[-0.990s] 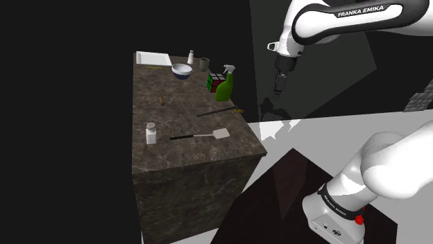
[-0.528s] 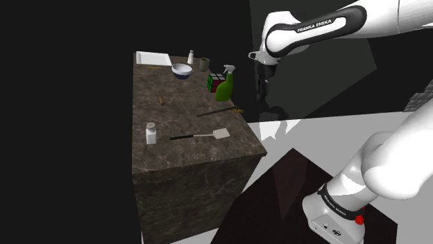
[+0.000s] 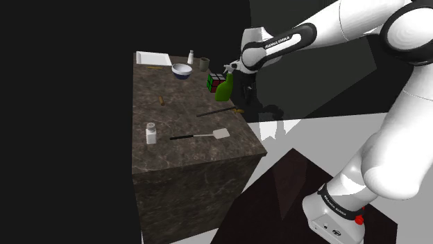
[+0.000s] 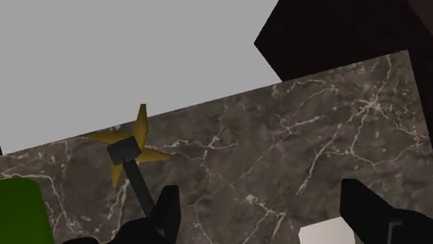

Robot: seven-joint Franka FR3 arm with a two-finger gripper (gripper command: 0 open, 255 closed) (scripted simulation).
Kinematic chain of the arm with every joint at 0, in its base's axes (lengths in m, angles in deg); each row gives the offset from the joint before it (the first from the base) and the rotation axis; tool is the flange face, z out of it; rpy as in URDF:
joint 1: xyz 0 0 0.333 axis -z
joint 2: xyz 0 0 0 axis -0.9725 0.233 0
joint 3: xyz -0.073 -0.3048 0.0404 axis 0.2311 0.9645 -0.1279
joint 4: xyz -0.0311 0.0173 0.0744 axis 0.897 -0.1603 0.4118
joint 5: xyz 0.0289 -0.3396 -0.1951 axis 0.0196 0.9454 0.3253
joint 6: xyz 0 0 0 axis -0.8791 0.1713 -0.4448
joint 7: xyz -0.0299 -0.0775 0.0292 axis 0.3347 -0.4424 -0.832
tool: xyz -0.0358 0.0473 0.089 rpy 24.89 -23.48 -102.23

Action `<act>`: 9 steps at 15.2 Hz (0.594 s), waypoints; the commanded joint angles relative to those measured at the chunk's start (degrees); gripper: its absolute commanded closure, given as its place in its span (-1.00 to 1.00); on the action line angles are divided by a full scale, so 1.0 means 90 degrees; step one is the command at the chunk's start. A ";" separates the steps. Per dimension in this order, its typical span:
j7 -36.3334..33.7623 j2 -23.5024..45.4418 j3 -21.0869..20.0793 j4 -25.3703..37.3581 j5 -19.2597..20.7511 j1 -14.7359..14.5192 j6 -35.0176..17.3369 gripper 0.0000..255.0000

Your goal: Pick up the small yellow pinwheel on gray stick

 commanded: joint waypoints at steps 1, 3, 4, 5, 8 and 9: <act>0.0304 0.0550 -0.0063 0.0412 0.0008 0.0009 -0.0156 -1.00; 0.0573 0.1025 -0.0131 0.0796 0.0047 0.0024 -0.0272 -1.00; 0.0702 0.1262 -0.0168 0.0996 0.0072 0.0031 -0.0321 -1.00; 0.0827 0.1499 -0.0204 0.1203 0.0099 0.0037 -0.0364 -1.00; 0.1184 0.2209 -0.0316 0.1862 0.0198 0.0047 -0.0461 -1.00; 0.1299 0.2447 -0.0352 0.2095 0.0235 0.0046 -0.0482 -1.00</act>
